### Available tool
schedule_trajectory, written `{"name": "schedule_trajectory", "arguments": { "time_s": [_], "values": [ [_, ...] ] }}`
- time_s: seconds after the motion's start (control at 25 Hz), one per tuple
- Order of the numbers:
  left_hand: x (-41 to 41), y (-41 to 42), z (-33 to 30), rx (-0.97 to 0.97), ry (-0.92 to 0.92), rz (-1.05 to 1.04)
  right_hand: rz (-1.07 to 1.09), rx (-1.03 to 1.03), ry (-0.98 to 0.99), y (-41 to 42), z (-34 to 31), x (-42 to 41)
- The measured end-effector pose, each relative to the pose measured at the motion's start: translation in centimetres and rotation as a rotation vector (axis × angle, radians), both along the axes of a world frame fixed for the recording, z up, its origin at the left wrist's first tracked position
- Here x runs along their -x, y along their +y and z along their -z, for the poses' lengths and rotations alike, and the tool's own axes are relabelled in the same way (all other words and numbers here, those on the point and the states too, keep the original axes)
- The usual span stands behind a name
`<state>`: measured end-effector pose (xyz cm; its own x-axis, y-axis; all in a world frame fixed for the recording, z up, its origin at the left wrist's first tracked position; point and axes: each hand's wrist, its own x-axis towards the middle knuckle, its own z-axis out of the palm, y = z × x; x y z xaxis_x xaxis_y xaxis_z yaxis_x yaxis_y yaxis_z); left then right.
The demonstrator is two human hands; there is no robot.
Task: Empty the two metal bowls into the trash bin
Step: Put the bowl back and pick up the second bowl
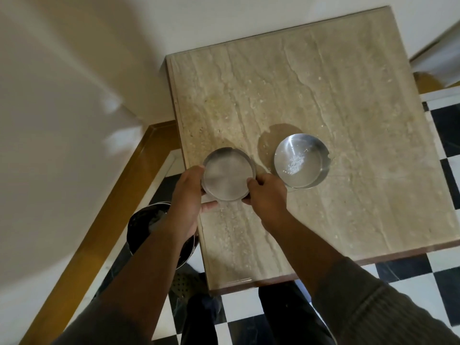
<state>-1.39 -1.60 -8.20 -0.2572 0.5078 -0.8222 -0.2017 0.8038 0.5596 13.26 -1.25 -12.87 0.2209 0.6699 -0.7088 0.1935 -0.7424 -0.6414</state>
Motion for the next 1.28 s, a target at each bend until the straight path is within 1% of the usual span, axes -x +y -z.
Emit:
{"name": "schedule_trajectory", "arguments": {
  "time_s": [0.12,0.24,0.32,0.44,0.48,0.64,0.76,0.88,1.04,1.16,1.28],
  "values": [
    [-0.1,-0.2,0.5,0.011,0.017,-0.054,-0.017,-0.016,0.004,0.1,0.0,-0.2],
    [-0.7,-1.8,0.9,0.034,0.031,-0.051,-0.015,-0.022,0.059,-0.9,-0.4,-1.1],
    [-2.0,-3.8,0.9,0.107,0.003,-0.071,0.041,0.015,0.100,-2.1,-0.8,-2.0],
    [-4.8,-6.1,1.0,0.224,-0.044,-0.133,0.193,0.093,0.090,-4.2,-1.4,-4.1],
    [-5.8,-6.4,0.8,0.235,-0.056,-0.139,0.244,0.104,0.089,-4.7,-1.5,-4.8],
    [-10.5,-6.0,0.5,0.153,-0.114,-0.060,0.479,0.125,0.107,-5.0,-1.4,-9.1],
    [-13.1,-3.6,0.0,0.052,-0.152,-0.011,0.549,0.118,0.098,-3.9,-1.3,-11.2],
    [-15.3,-0.2,-0.6,0.043,-0.125,0.001,0.507,0.074,0.006,-1.9,-0.8,-12.3],
    [-15.9,3.1,-0.3,0.006,0.006,0.113,0.300,0.023,-0.078,0.9,-0.1,-13.5],
    [-15.6,4.8,-0.3,0.041,-0.010,0.130,0.091,-0.003,-0.139,2.5,-0.6,-13.7],
    [-15.1,5.2,-0.9,0.073,-0.037,0.098,0.045,0.035,-0.175,2.8,-1.1,-13.8]
  ]
}}
